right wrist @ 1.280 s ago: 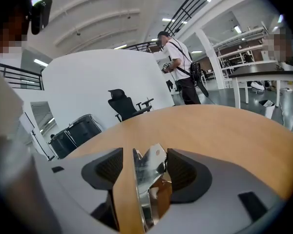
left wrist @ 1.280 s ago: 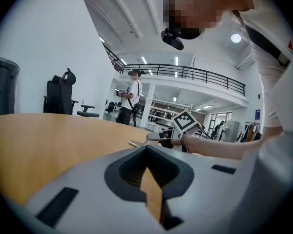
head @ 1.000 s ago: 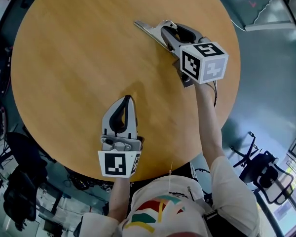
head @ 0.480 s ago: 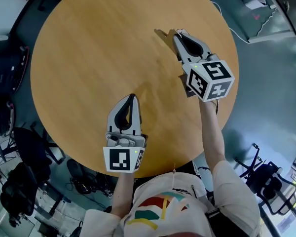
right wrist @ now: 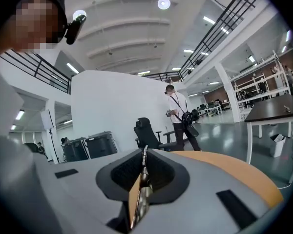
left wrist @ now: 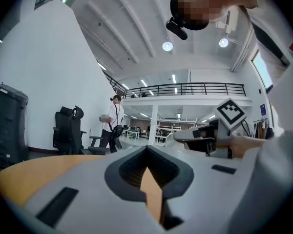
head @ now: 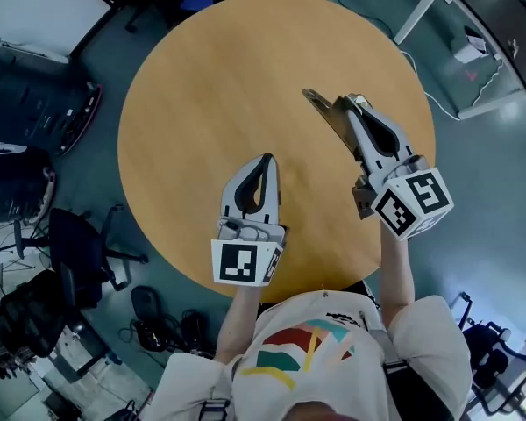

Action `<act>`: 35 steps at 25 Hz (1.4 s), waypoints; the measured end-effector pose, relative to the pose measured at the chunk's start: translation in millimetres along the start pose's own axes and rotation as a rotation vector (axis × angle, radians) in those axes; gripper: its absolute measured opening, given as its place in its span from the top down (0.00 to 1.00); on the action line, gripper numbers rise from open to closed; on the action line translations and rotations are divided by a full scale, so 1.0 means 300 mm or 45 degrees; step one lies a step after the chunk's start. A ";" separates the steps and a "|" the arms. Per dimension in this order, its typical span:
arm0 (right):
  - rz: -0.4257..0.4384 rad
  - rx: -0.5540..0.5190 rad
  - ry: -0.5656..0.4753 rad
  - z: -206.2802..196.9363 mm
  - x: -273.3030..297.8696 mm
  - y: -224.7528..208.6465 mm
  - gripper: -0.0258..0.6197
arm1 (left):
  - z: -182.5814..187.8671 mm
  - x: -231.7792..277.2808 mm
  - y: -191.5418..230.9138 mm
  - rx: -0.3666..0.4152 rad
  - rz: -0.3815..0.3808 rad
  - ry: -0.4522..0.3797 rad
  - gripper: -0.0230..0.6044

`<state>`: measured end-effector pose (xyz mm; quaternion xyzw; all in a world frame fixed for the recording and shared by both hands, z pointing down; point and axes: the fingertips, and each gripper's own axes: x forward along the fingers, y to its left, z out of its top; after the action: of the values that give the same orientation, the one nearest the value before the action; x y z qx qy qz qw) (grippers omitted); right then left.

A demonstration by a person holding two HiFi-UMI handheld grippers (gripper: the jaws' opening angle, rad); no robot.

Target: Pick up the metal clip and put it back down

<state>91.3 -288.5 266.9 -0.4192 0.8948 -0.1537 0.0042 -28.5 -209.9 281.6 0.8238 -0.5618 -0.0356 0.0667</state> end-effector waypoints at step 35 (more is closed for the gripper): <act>0.398 0.093 0.123 -0.132 -0.044 0.513 0.90 | 0.082 -0.248 0.175 -0.075 0.197 -0.033 0.89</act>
<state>-20.8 -175.2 260.0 -0.2667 0.9420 -0.2035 0.0002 -107.5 -161.3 264.0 0.7750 -0.6234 -0.0575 0.0861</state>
